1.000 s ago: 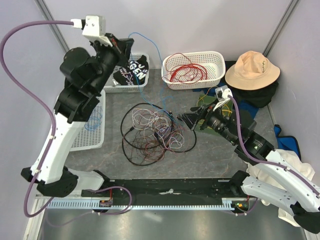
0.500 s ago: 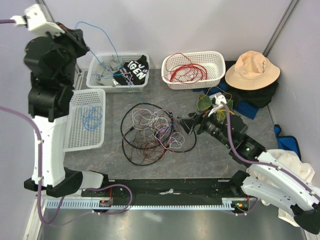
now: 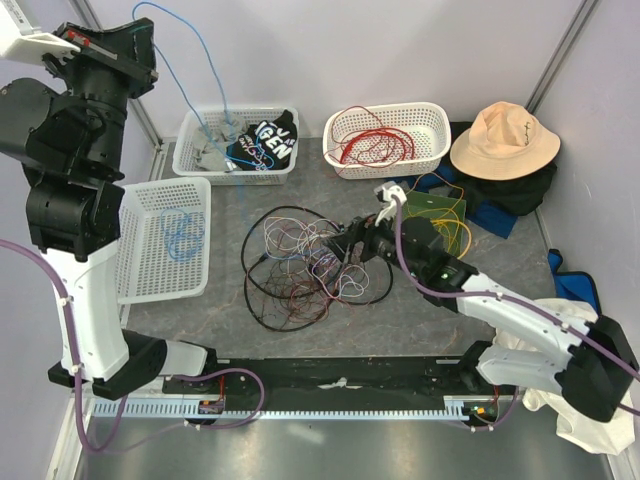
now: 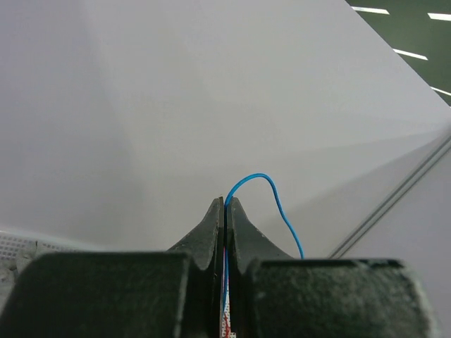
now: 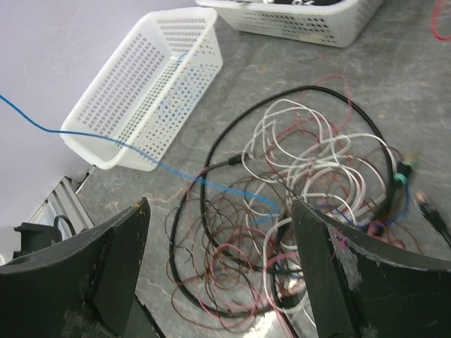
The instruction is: Untangle the cables
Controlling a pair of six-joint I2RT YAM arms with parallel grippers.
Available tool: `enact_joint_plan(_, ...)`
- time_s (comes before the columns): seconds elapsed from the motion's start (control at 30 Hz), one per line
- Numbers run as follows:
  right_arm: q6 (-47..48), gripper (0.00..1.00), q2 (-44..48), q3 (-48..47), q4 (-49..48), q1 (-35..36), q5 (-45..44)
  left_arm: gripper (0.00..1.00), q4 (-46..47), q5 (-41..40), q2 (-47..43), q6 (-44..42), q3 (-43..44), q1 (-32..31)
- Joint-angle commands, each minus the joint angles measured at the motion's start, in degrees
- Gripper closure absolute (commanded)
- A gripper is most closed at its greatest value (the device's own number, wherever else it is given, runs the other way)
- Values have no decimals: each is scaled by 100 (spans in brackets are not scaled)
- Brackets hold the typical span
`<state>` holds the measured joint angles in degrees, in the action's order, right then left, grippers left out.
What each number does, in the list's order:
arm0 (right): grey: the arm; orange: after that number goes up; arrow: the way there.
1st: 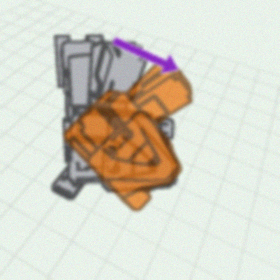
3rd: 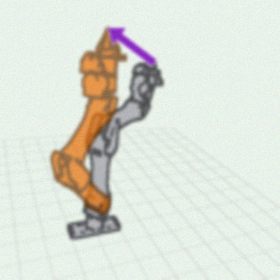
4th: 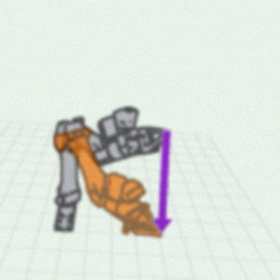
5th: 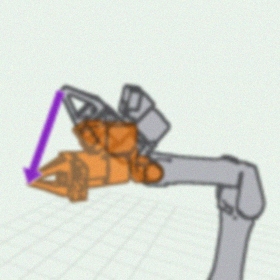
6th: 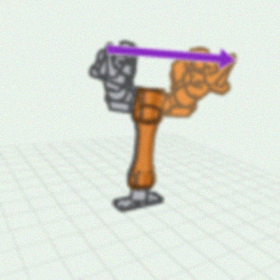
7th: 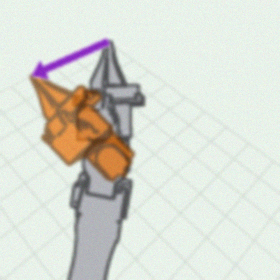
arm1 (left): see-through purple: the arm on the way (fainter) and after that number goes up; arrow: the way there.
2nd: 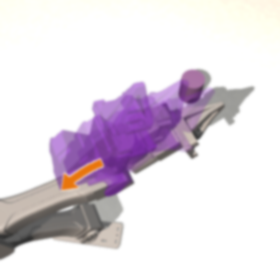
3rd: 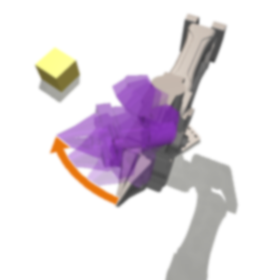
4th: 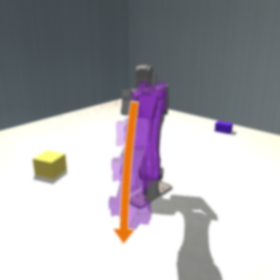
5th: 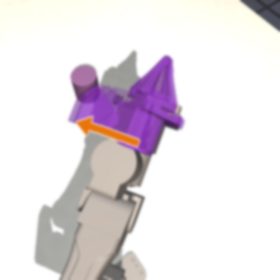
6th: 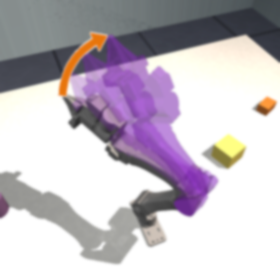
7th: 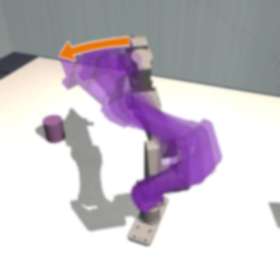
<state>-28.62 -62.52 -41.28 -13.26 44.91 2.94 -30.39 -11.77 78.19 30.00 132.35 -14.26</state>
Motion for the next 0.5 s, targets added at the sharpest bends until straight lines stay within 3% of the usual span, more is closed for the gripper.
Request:
enact_joint_plan(0.0,164,11,-523,-723,-713,273,22,98,-28,281,29,331,36,-24)
enact_joint_plan(0.3,612,10,-1156,-1417,-1135,1037,101,98,-55,70,-59,121,-157,-24)
enact_joint_plan(0.47,673,11,-1394,-1656,-1091,1249,260,98,85,-439,20,-152,53,-33)
